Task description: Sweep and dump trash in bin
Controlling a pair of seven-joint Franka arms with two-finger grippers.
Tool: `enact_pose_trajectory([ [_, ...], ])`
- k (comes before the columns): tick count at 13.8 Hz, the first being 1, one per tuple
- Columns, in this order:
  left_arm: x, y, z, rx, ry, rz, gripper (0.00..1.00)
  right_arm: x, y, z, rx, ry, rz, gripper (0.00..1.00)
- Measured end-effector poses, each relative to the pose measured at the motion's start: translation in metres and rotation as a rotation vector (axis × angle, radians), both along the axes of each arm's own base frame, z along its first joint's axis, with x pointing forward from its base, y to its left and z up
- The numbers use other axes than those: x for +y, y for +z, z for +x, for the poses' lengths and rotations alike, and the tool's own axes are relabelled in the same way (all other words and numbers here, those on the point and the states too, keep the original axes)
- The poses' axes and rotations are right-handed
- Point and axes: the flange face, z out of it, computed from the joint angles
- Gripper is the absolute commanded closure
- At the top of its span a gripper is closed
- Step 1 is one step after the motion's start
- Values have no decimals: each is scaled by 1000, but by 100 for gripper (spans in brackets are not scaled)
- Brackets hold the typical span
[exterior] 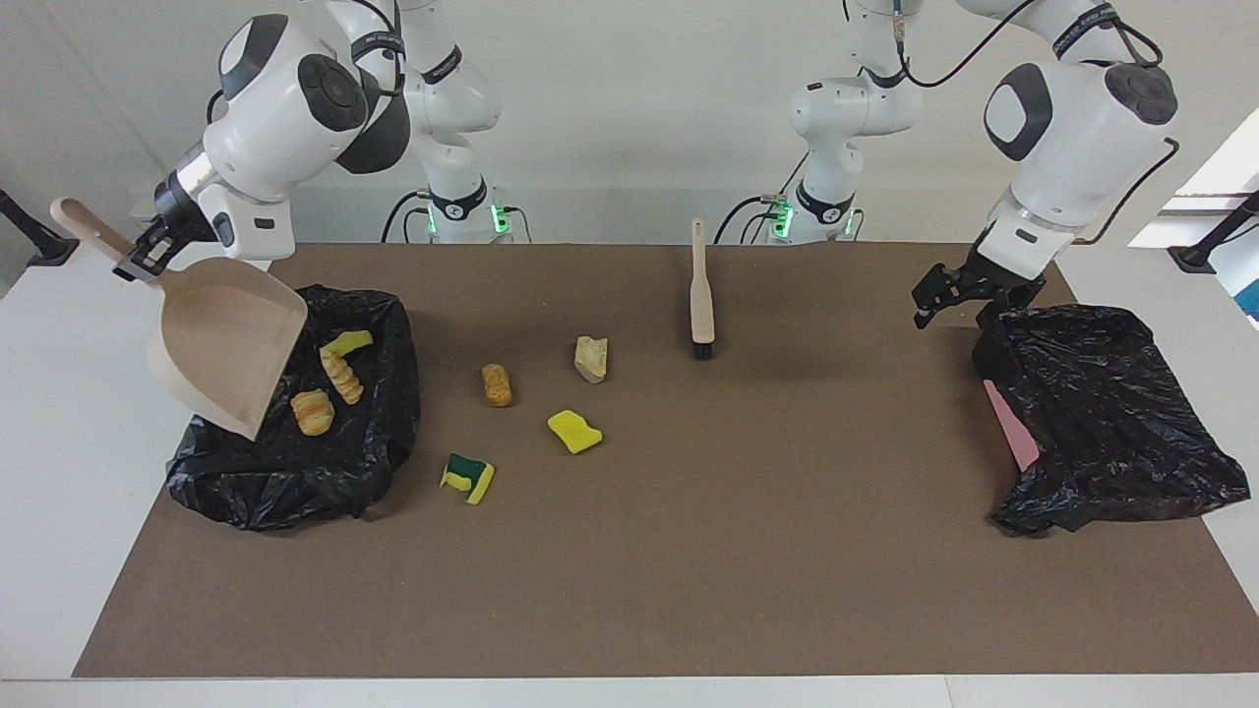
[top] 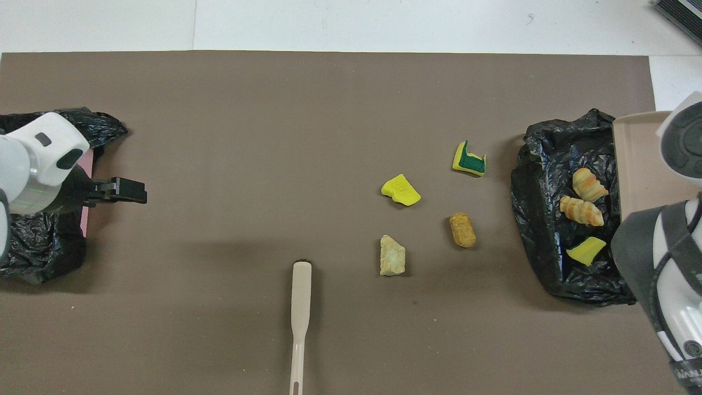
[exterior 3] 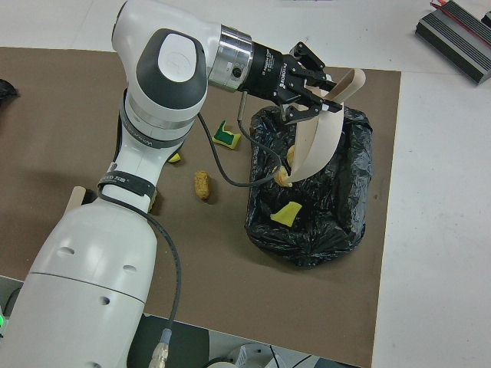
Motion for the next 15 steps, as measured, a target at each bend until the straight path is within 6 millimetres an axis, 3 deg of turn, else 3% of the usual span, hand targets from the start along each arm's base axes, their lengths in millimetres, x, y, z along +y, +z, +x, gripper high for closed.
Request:
enact_pose_trajectory([
  [3, -4, 35, -2, 9, -25, 45, 0, 36, -1, 15, -59, -12, 93, 100],
  [6, -3, 59, -6, 16, -26, 45, 0, 93, -6, 27, -208, -130, 288, 100],
  [8, -2, 62, -7, 23, -25, 46, 0, 137, -24, 30, -317, -261, 423, 100],
  [11, 0, 62, -8, 28, -22, 46, 0, 233, -60, 37, -459, -438, 548, 100],
  [15, 1, 61, -8, 30, -78, 46, 0, 311, -96, 45, -584, -828, 715, 100],
])
